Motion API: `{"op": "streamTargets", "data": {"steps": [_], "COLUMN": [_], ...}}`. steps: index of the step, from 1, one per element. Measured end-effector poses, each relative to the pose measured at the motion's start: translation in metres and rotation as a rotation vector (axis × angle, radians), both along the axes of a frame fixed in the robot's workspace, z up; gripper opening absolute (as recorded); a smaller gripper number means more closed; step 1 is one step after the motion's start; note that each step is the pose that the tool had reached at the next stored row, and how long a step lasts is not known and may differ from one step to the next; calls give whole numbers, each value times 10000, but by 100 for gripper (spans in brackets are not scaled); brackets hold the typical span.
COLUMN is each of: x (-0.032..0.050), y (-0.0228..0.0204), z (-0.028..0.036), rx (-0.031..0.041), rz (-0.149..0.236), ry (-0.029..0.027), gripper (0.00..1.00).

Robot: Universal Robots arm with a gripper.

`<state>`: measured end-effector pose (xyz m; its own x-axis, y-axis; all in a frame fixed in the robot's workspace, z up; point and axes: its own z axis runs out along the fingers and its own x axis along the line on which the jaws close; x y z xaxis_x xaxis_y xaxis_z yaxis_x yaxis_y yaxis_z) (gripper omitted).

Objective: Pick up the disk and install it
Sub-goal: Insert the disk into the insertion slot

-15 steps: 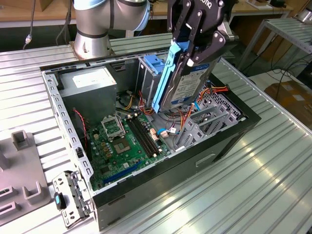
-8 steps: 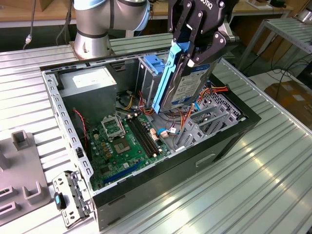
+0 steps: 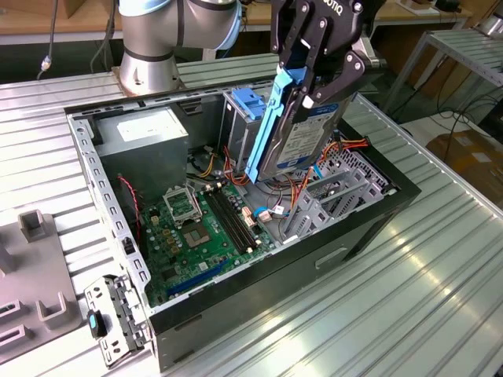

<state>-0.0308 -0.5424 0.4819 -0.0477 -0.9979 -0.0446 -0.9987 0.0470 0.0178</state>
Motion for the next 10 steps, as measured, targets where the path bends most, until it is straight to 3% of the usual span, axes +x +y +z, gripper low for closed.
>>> {"op": "streamTargets", "data": {"steps": [7,10], "x": [3,27], "y": [-67,-72], "z": [-3,-3], "rx": [-1,0], "rz": [0,0], "ry": [0,0], "gripper": [37,37]}}
